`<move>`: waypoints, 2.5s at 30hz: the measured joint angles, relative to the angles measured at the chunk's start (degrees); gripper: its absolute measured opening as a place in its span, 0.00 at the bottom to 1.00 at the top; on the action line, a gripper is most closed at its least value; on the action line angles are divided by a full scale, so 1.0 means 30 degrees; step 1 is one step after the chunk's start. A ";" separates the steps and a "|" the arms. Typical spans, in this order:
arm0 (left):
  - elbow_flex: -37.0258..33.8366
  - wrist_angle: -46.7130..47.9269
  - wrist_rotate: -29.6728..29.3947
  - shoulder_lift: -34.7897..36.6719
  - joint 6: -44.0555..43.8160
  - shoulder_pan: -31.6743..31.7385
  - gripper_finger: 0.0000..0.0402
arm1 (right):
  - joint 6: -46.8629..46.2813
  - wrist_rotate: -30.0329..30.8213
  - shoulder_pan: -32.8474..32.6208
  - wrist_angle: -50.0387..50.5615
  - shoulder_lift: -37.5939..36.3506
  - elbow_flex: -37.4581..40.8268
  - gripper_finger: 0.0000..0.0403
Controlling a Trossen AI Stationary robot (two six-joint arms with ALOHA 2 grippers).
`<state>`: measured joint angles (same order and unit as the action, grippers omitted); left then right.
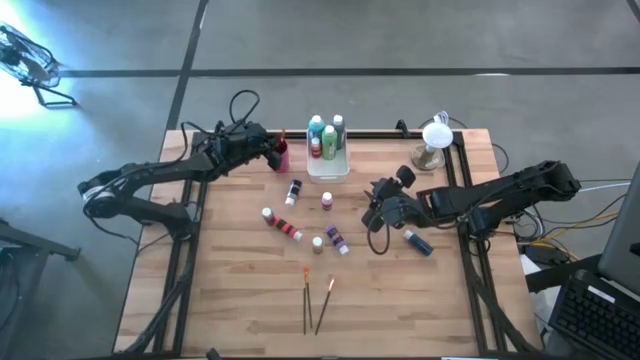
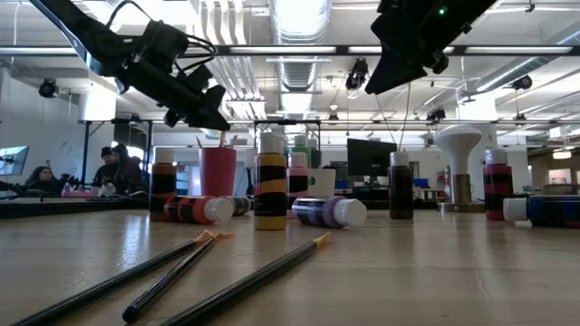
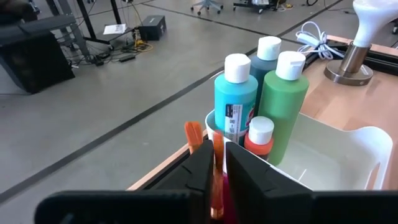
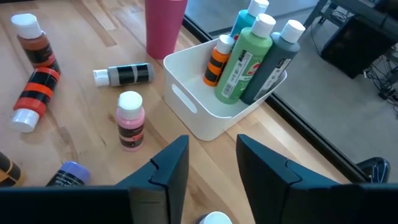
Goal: Pick & Place Paint Supplies
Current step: Put the gold paint brush into the pink cup
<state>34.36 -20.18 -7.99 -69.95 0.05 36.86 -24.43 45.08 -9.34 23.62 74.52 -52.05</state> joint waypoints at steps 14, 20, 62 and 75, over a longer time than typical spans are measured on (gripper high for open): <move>0.0879 -0.0058 0.0006 0.0802 0.0105 0.0000 0.14 | 0.0306 0.0007 0.0007 -0.0029 -0.0015 0.0000 0.40; 0.1362 0.0255 0.1069 0.2337 -0.0230 -0.0066 0.14 | 0.0364 0.0007 0.0007 -0.0044 -0.0015 0.0000 0.44; 0.0646 0.5231 0.1475 0.6331 -0.2616 -1.1294 0.14 | 0.0860 0.0001 0.0291 -0.0044 -0.0073 0.0000 0.21; 0.0642 0.6669 -0.5715 0.6214 -0.3194 -1.6337 0.12 | 0.0852 -0.0007 0.0291 -0.0123 0.0078 0.0000 0.13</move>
<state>36.28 -0.17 -25.13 -51.31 -9.54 -12.15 -21.87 45.06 -8.47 23.25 74.76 -52.05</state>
